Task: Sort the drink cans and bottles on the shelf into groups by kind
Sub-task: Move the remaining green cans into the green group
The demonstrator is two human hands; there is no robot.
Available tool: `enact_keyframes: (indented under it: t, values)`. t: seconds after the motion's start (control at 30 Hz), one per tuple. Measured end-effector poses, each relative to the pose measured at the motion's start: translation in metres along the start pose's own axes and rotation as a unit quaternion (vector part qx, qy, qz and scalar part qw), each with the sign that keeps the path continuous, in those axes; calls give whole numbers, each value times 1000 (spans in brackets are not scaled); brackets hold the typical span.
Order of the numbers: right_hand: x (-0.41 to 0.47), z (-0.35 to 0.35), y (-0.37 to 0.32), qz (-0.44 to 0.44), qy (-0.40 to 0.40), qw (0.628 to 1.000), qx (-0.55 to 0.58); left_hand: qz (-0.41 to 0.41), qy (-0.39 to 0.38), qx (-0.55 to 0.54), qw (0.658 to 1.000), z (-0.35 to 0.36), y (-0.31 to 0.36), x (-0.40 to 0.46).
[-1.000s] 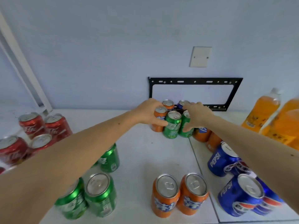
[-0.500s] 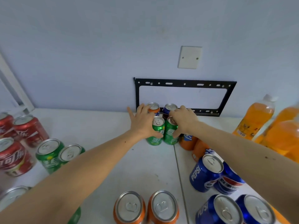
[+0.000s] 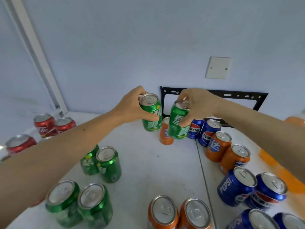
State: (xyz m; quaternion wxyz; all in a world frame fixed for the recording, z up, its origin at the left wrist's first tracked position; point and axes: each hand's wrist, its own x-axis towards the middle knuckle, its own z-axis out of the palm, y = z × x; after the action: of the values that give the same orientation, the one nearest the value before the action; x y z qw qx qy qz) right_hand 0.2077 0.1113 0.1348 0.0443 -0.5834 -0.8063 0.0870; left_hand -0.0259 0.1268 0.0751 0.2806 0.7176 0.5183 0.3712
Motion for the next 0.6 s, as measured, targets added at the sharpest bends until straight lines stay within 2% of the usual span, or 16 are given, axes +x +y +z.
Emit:
enact_keyframes:
  t: [0.13,0.27,0.4,0.6]
  values:
    - [27,31,-53,-39,27,998,40,-43,5,28,999,-51,-41,-6]
    - [62,86,-101,-49,16,997,57,-100,-4,57,993,-76,-97,-15]
    - [89,130,-135,-31,-7,998,61,-144,-26,69,987,-85,-139,-16]
    - [103,157,-154,-11,-31,999,39,-168,-39,69,983,-79,-163,-15]
